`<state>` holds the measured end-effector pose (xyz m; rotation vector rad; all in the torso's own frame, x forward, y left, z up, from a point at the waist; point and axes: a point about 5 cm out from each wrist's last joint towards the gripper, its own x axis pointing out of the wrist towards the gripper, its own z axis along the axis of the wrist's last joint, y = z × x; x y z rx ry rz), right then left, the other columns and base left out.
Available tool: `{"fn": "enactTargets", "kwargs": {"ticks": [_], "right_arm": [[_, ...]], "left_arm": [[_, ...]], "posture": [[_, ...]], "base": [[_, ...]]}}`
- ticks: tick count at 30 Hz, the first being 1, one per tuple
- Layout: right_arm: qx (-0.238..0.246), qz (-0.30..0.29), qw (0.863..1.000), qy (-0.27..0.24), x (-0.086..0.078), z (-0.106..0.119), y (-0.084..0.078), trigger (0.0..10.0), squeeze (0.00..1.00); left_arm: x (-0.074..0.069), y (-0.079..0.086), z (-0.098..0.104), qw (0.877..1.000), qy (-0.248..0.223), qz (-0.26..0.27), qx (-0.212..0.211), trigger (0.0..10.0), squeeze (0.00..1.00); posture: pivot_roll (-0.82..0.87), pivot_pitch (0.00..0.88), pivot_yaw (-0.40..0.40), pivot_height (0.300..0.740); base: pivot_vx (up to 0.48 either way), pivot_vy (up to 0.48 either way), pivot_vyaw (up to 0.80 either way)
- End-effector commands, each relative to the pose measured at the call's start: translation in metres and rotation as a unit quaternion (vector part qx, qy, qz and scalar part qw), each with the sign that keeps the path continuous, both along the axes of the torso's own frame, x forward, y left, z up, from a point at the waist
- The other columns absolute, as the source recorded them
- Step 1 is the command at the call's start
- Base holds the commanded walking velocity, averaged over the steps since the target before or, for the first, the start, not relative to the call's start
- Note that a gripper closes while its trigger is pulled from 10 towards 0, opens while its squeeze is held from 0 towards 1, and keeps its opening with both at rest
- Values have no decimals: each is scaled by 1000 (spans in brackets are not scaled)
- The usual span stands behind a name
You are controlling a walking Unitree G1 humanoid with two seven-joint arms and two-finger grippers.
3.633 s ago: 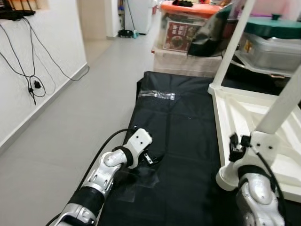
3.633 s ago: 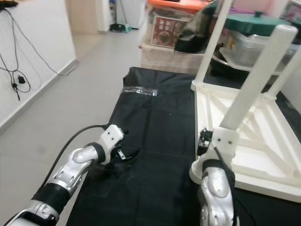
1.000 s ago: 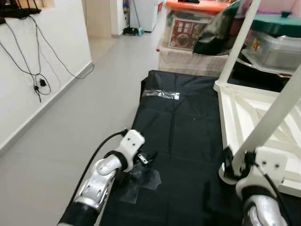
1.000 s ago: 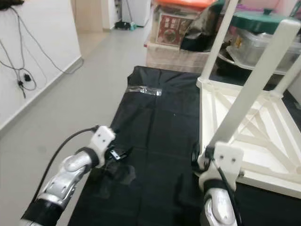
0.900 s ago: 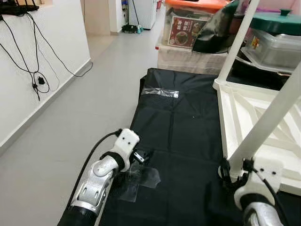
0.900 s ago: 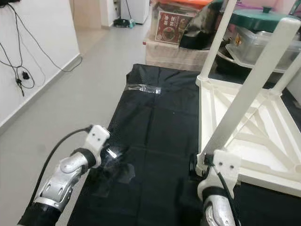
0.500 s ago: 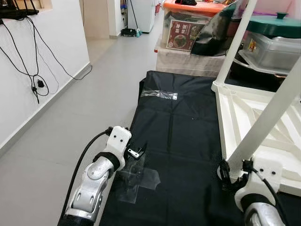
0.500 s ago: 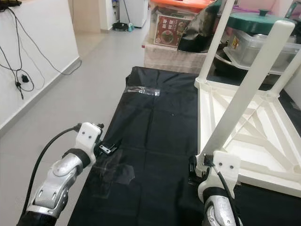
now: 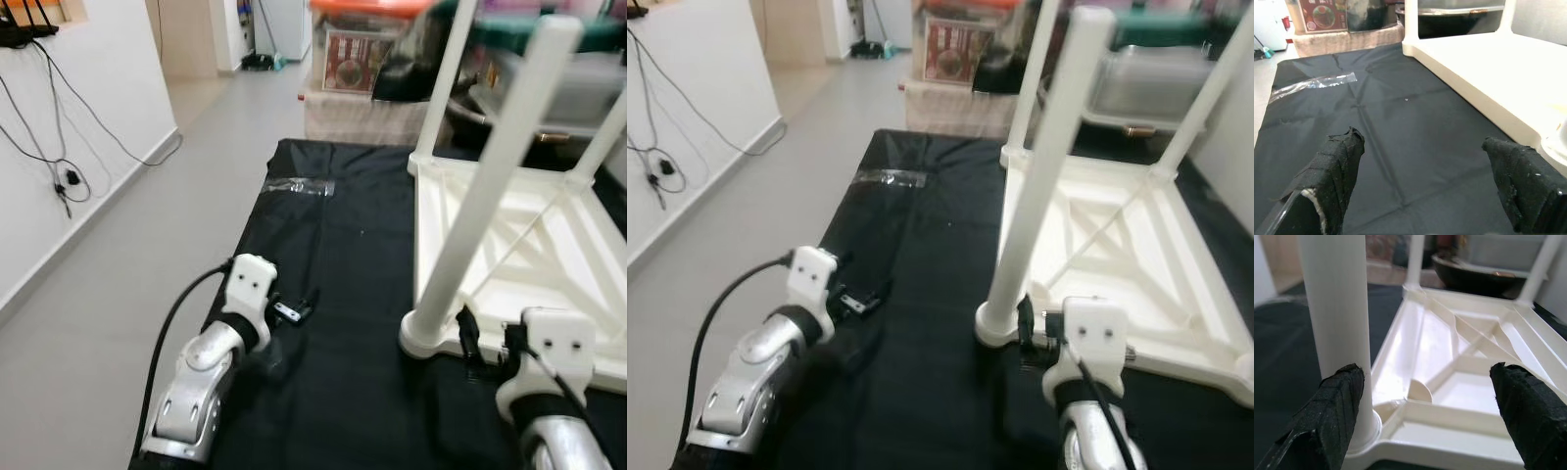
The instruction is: Building children table
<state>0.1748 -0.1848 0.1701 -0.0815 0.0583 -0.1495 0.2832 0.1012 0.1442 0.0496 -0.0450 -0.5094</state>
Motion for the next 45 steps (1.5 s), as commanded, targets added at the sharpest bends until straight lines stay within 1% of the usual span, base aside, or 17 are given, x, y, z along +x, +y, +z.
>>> {"fn": "enactTargets", "kwargs": {"ticks": [1,5,9,10,14,16,17,19,21,24,31,39,41,42,43,44,45], "right_arm": [[10,18,1000,-12,-1,2,3,10000,0],[7,22,999,-28,3,5,2,10000,106],[-3,9,998,-60,12,14,-2,10000,86],[-12,6,997,-71,14,18,-2,10000,0],[-31,2,995,-91,18,25,-2,10000,0],[-82,-3,987,-136,20,40,-4,10000,0],[-82,-3,987,-136,20,40,-4,10000,0],[-132,-2,974,-184,24,58,-5,10000,0],[-132,-2,974,-184,24,58,-5,10000,0],[-182,-20,950,-251,25,81,-6,10000,0],[-215,-98,927,-292,29,99,-20,10000,0],[-209,-97,925,-302,47,110,-27,10000,0],[-201,-98,930,-291,54,111,-32,10000,0],[-182,-100,942,-264,59,104,-38,10000,0],[-182,-100,942,-264,59,104,-38,10000,0],[-163,-102,953,-236,63,97,-44,10000,0],[-106,-104,971,-187,68,80,-51,4275,0]], "left_arm": [[0,4,-2,1000,10,6,6,10000,0],[-1,5,0,1000,10,7,3,10000,0],[0,6,1,1000,8,8,-1,10000,0],[0,5,1,1000,8,6,-3,10000,0],[0,4,1,1000,9,2,-5,10000,0],[0,3,2,1000,8,0,-12,10000,0],[0,3,2,1000,8,0,-12,10000,0],[1,4,3,1000,5,5,-18,10000,0],[1,4,3,1000,5,5,-18,10000,0],[2,3,3,1000,7,11,-21,10000,0],[2,0,2,1000,9,10,-23,10000,0],[2,-4,1,1000,8,8,-26,10000,0],[2,-5,1,1000,9,7,-27,10000,0],[2,-6,1,1000,9,7,-27,10000,0],[2,-6,1,1000,9,7,-27,10000,0],[2,-6,1,1000,9,8,-27,10000,0],[2,-7,0,1000,8,10,-27,10000,0]], "posture": [[83,0,-53,740],[91,0,-59,740],[91,0,-59,740],[86,0,-55,740],[83,0,-50,740],[86,0,-49,740],[86,0,-49,740],[88,0,-55,740],[88,0,-55,740],[91,0,-63,740],[98,0,-70,740],[95,0,-73,740],[95,0,-74,740],[98,0,-82,740],[98,0,-82,740],[98,0,-83,740],[102,0,-90,740]], "base": [[0,-465,0],[0,-465,0],[0,-465,0],[0,-465,0],[0,-465,0],[0,-231,0],[0,0,0],[0,0,0],[0,0,0],[0,0,0],[0,0,0],[0,0,0],[0,0,0],[0,0,0],[0,0,0],[0,0,0],[0,0,0]]}}
